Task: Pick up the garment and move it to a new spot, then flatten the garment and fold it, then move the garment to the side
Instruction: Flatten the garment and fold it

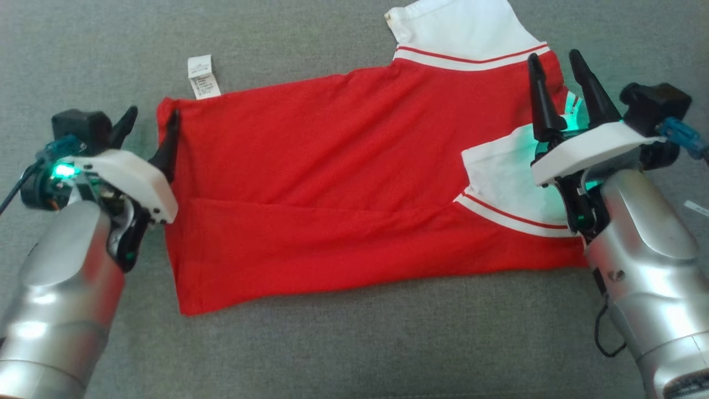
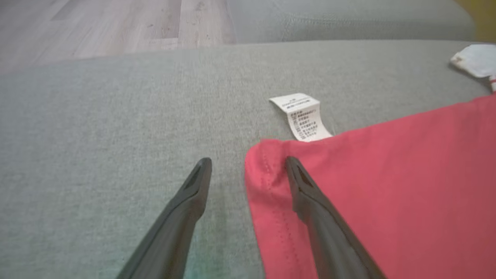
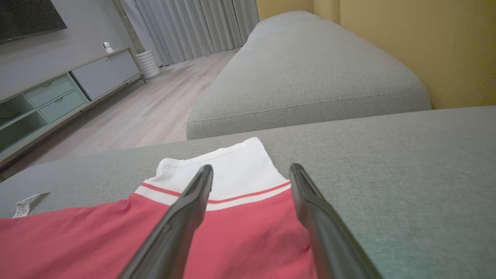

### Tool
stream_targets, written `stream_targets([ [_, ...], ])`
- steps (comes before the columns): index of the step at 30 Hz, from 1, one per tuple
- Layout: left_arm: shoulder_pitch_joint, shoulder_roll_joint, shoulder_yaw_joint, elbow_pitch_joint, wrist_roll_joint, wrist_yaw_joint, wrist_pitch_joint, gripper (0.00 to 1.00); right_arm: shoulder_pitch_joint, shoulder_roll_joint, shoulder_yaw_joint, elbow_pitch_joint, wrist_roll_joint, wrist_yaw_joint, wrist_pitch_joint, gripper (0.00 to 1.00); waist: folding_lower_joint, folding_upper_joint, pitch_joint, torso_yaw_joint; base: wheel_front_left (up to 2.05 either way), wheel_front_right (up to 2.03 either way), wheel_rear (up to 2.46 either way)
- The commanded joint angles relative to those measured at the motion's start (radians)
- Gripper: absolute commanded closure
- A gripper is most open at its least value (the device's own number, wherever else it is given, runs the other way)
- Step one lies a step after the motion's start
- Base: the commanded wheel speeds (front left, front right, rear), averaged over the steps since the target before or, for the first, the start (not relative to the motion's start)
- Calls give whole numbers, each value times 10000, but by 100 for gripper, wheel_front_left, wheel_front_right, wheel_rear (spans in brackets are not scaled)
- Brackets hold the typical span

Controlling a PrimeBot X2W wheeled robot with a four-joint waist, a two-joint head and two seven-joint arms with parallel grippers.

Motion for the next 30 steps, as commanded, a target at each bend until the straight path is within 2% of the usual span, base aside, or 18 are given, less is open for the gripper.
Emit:
stream_targets([
  [1,-438,642,54,-82,-273,19,-63,0,-251,147,267,-176,104,-7,-80,0,-3,1,104,-38,0,0,0],
  [9,-660,617,-749,241,-1108,19,-537,2,-766,-1,580,58,234,-7,-118,0,-3,1,337,30,0,0,0],
  [11,-727,517,-1094,172,-1370,19,-553,87,-1066,-124,694,257,209,-7,48,0,-3,1,406,100,0,0,0],
  [12,-769,486,-1267,130,-1490,19,-569,100,-1263,-201,724,380,195,-7,175,0,-3,1,440,152,0,0,0],
  [17,-1164,381,-1886,20,-1889,19,-1306,100,-2510,-632,668,1363,-82,-7,1063,0,-3,1,624,611,0,0,0],
  [25,-1857,-353,-2927,-69,-2215,19,-2426,100,-4151,-1075,437,3208,-900,-7,1976,0,-3,1,868,1884,0,0,0],
  [30,-2189,-744,-3541,-253,-2290,19,-2721,100,-4790,-1402,345,4353,-1380,-7,2359,0,-3,1,1014,2547,0,0,0],
])
